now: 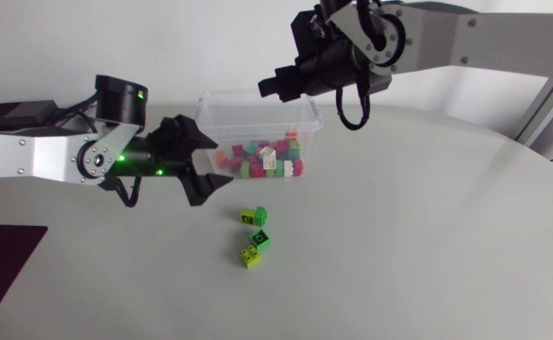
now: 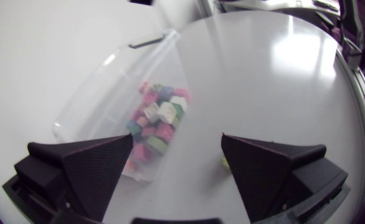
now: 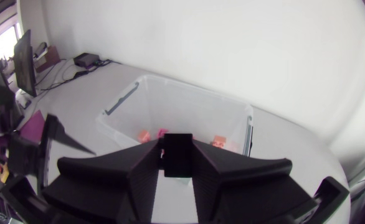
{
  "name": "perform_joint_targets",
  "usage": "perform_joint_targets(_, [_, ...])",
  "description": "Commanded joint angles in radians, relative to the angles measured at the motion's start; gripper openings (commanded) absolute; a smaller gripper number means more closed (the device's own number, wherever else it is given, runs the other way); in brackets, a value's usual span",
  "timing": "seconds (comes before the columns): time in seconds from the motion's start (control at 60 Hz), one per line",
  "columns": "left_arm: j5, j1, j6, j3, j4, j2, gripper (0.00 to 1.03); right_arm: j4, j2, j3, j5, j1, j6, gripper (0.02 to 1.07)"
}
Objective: Place the duplo bricks in the container
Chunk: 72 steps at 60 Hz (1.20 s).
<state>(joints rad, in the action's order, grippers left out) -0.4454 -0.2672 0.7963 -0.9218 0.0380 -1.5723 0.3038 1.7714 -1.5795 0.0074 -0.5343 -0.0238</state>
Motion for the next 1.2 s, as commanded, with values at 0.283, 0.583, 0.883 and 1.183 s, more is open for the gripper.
perform_joint_targets(0.283, [-0.062,-0.04,0.305,-0.008,-0.127,-0.17,0.98,-0.138,0.166,-0.094,0.037,0.017,-0.031,0.29])
perform_joint_targets(0.583, [-0.081,-0.064,0.339,-0.048,-0.124,-0.261,0.98,-0.101,0.318,-0.264,0.036,0.045,-0.034,0.29])
perform_joint_targets(0.883, [-0.082,-0.083,0.345,-0.081,-0.119,-0.318,0.97,0.008,0.378,-0.367,0.034,0.057,-0.059,0.64])
perform_joint_targets(1.183, [-0.079,-0.116,0.368,-0.127,-0.113,-0.385,0.91,0.081,0.244,-0.284,0.029,0.037,-0.03,1.03])
